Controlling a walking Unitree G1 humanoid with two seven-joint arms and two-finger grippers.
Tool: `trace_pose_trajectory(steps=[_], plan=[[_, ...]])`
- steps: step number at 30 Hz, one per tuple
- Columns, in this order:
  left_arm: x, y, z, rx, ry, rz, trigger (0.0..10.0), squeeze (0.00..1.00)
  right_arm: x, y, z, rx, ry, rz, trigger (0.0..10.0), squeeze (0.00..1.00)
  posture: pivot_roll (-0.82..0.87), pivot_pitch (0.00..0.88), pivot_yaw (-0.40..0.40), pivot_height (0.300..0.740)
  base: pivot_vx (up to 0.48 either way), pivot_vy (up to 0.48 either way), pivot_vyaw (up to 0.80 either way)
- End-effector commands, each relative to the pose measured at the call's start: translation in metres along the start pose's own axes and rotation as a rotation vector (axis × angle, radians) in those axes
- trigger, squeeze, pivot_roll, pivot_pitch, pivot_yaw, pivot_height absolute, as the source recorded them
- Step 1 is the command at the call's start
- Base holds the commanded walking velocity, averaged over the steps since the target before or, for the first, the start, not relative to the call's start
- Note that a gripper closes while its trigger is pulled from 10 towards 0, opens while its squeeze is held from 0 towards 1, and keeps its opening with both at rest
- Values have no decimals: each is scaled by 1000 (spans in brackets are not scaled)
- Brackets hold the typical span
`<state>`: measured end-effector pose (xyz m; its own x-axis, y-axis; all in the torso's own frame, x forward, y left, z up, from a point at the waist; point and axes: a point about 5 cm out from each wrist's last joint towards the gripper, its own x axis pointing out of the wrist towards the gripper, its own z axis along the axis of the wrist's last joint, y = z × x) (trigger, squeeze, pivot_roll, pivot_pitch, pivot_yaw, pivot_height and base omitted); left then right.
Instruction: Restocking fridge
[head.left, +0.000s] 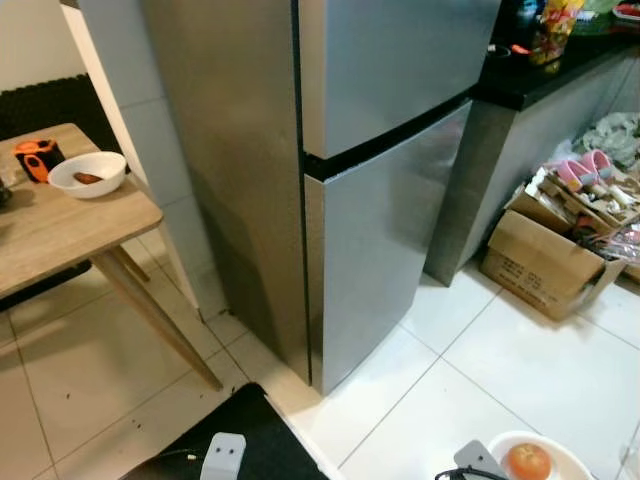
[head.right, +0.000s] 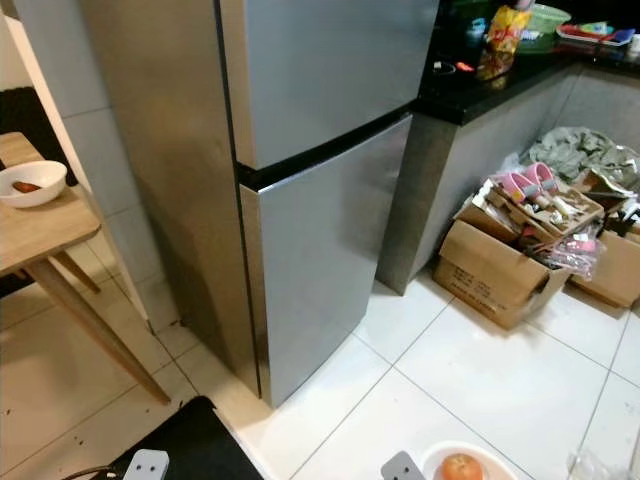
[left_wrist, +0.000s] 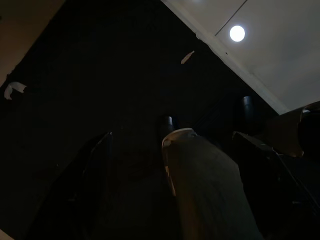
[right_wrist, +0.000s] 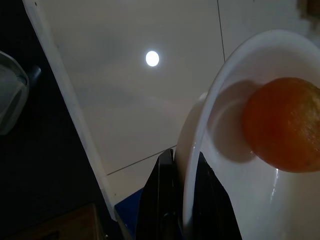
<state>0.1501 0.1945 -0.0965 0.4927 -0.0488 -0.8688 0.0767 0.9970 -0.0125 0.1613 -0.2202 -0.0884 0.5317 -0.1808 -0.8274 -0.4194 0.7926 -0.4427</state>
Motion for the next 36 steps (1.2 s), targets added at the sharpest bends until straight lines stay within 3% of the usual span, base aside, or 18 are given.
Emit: trace_pose_trajectory(steps=[1,15,31,36], plan=[[-1,2,-3,-13,9,8,10000,0,0,0,2,5,-10,-4,10000,0,-33,0,-28,740,0,0,0],[-1,1,-2,-10,5,2,10000,0,0,-1,2,-2,-9,0,10000,0,-32,0,-29,740,0,-323,0],[0,2,-1,-27,-5,-1,10000,0,0,0,2,1,-11,4,10000,0,-33,0,-28,740,0,0,0],[0,1,-1,-20,-5,-1,10000,0,0,0,1,1,-9,5,10000,0,-34,0,-30,740,0,-469,0]])
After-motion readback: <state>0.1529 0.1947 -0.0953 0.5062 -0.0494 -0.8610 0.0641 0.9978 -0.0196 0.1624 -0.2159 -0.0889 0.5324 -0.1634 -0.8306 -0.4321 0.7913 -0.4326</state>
